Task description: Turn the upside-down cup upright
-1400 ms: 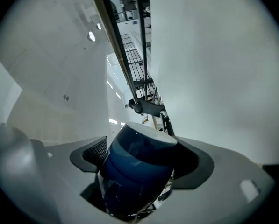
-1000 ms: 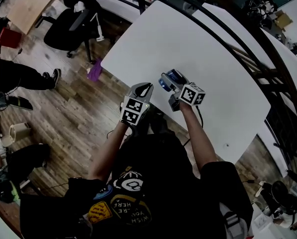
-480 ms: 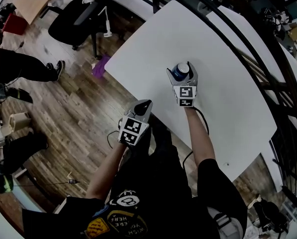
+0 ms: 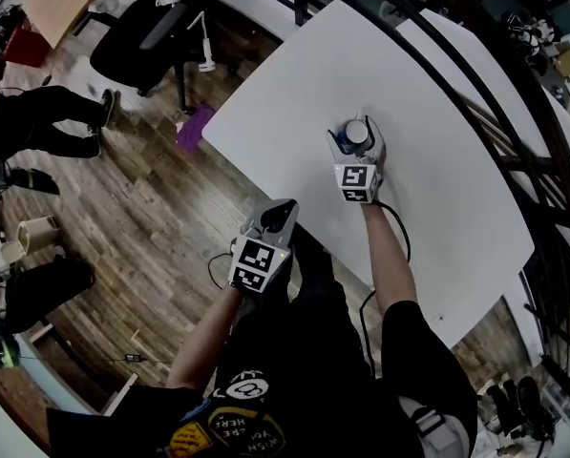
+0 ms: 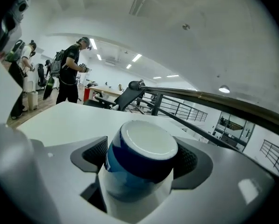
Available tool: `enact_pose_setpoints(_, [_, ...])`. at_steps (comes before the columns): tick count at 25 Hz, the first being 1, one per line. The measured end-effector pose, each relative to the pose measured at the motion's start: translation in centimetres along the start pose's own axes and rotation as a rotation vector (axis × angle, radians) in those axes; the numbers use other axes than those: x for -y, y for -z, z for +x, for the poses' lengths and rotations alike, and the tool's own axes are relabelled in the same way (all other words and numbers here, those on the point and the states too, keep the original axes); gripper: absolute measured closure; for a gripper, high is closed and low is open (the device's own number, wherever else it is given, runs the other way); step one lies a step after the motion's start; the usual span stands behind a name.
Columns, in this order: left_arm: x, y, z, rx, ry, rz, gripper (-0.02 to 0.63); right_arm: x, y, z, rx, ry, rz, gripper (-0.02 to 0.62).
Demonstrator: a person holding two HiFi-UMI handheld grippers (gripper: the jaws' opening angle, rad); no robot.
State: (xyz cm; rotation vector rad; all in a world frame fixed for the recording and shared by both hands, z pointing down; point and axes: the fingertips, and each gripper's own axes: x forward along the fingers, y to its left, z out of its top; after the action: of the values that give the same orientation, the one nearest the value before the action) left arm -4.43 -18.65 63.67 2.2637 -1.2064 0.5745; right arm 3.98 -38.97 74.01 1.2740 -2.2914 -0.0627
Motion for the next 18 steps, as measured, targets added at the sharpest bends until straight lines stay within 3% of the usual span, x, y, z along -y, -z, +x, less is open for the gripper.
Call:
enact_pose_setpoints(4, [0.3,-0.5,-0.4,0.012,0.02,0.009,0.6,-0.7,0.4,-0.7,-0.037,-0.035,-0.006,0.193])
enact_pose_setpoints(10, [0.7,-0.9,-3.1,0.033,0.028,0.038,0.6,0.3,0.0,-7.1,-0.034,0.023,0.194,0.203])
enact_pose_setpoints(12, [0.4,-1.1,-4.0,0.05,0.029,0.043,0.6,0.2,-1.1,-10.3,-0.027,0.059,0.252,0.268])
enact_pose_setpoints(14, [0.2,-1.4,-4.7,0.073,0.039,0.015,0.6,-0.5,-3.4,-13.8,0.007,0.063,0.331,0.353])
enact_pose_setpoints(18, [2.5,-2.4,-5.6,0.122,0.123,-0.093,0.6,-2.8,-9.1,-21.0,0.095,-0.031,0.468,0.313])
